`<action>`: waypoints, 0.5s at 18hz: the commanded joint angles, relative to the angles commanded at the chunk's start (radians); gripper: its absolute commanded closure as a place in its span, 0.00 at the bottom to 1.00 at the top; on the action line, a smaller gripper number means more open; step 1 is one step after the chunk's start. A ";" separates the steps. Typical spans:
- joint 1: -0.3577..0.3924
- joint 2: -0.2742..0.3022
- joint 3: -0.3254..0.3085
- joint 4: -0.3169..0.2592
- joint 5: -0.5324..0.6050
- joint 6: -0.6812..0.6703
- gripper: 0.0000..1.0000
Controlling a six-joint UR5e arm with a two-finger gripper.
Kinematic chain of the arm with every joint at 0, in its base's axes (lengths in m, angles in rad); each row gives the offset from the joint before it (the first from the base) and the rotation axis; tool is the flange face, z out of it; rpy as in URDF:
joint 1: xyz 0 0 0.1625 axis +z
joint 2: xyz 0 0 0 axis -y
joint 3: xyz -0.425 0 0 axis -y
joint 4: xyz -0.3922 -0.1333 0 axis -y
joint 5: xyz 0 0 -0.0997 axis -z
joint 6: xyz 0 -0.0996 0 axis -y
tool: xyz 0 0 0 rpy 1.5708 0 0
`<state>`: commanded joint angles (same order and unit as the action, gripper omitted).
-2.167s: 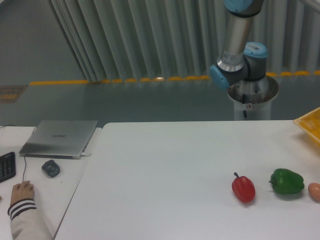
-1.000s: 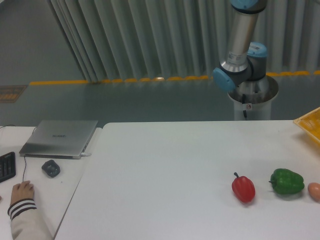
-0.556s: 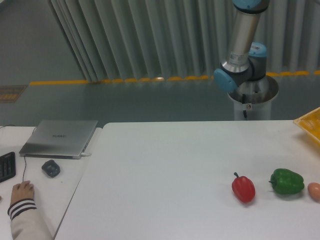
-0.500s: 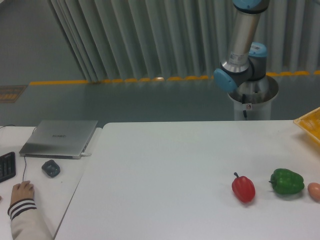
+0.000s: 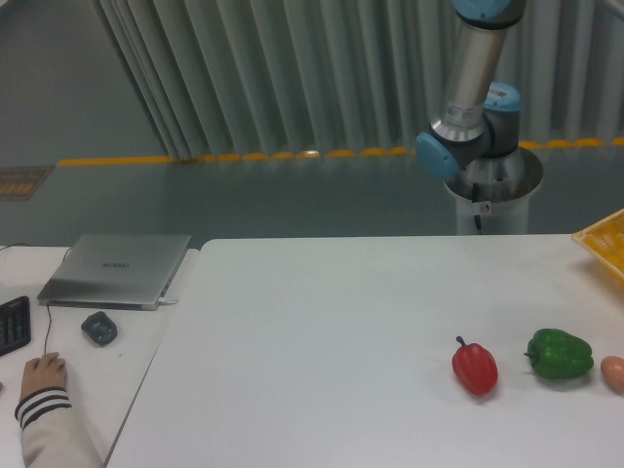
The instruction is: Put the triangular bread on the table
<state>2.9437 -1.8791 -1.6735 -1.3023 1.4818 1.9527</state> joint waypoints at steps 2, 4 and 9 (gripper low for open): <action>0.000 -0.008 -0.018 0.024 0.000 0.014 0.00; 0.002 -0.009 -0.037 0.046 0.002 0.017 0.00; 0.005 -0.011 -0.048 0.077 0.005 0.022 0.24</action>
<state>2.9483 -1.8899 -1.7211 -1.2257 1.4864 1.9742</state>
